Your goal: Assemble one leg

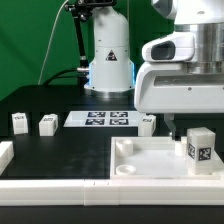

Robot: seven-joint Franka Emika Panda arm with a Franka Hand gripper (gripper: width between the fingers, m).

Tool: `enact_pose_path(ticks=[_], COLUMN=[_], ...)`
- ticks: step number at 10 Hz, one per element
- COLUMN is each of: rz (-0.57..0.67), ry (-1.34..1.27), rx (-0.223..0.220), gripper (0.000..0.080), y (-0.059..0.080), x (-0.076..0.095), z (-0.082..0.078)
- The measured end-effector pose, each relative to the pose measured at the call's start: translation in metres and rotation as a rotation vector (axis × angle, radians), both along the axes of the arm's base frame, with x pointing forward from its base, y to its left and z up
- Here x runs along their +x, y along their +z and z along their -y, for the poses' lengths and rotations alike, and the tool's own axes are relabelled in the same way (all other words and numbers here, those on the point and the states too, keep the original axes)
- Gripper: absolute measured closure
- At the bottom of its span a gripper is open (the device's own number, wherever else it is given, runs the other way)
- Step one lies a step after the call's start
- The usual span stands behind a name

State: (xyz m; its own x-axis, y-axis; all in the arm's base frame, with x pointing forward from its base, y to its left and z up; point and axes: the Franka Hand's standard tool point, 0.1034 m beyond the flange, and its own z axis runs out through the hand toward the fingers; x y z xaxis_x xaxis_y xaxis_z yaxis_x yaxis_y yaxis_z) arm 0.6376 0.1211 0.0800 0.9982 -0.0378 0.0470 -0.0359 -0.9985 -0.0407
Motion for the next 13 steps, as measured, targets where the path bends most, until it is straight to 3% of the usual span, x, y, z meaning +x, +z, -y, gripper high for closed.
enact_pose_path(ticks=[2,4,5,6,9,12,13], rz=[0.003,0.003,0.003,0.003,0.001,-0.018,-0.009], ry=[0.131,0.127,0.127,0.127,0.071,-0.336,-0.486], rx=[-0.007,-0.007,-0.007,-0.007,-0.001,0.025,0.054], gripper=[0.015,0.0412,0.0412,0.0509,0.0509,0.0509,0.0509], y=[-0.0008,-0.0009,-0.0009,-0.0009,-0.0009,-0.0019,-0.002], x=[-0.0002,-0.0002,-0.0002,-0.0002,-0.0004,-0.0036,-0.0034], z=[0.0043,0.0044,0.0043,0.0044,0.0039,0.0025,0.0048])
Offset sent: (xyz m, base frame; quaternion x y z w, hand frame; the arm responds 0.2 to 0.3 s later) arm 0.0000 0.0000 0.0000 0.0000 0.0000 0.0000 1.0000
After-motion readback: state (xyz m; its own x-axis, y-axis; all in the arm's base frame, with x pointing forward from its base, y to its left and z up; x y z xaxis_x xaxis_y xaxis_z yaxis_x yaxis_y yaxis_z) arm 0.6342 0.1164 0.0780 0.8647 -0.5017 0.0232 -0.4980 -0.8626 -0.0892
